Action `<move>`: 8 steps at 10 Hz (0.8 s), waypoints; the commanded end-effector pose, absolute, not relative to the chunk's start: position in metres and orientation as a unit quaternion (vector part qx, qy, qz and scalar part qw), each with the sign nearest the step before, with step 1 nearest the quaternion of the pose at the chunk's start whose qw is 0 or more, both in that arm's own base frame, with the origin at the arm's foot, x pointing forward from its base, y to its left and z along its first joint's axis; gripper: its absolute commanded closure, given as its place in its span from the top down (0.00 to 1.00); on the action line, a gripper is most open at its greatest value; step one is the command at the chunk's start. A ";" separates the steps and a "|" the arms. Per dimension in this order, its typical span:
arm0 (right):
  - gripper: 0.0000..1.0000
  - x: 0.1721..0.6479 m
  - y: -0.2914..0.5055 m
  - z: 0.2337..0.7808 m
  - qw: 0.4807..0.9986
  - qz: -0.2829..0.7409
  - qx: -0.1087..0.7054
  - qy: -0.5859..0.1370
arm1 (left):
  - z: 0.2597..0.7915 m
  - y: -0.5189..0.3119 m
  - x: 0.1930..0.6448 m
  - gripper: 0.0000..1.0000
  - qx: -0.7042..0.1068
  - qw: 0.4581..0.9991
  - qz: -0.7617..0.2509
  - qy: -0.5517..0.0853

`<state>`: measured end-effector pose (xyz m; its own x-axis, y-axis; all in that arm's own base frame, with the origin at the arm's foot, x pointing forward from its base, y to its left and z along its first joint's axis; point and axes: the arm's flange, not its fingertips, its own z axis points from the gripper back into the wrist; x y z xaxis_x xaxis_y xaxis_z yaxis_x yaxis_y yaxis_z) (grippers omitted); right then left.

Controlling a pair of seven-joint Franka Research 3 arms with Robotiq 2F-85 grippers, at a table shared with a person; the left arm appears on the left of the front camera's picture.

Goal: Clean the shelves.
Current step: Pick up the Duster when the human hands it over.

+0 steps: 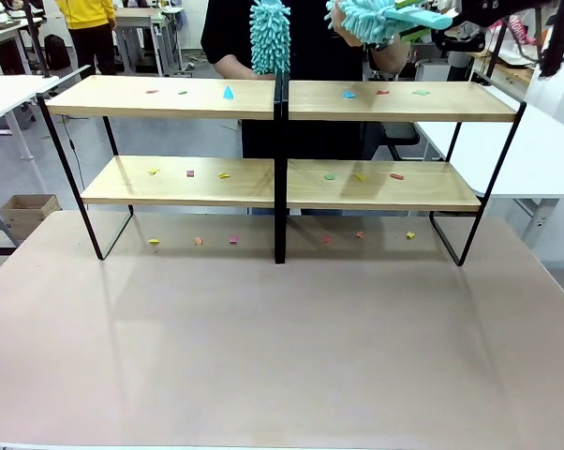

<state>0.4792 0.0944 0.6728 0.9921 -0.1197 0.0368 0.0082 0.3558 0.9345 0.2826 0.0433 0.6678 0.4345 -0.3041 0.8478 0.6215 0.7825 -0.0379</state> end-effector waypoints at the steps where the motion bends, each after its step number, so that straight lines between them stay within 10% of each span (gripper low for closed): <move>1: 0.00 0.480 0.093 0.678 0.817 -0.038 0.573 -0.045 | 0.668 0.043 0.282 1.00 -0.176 0.828 -0.279 -0.453; 8: 0.00 0.435 0.061 0.706 0.851 -0.007 0.524 -0.033 | 0.668 0.043 0.282 1.00 -0.176 0.828 -0.279 -0.453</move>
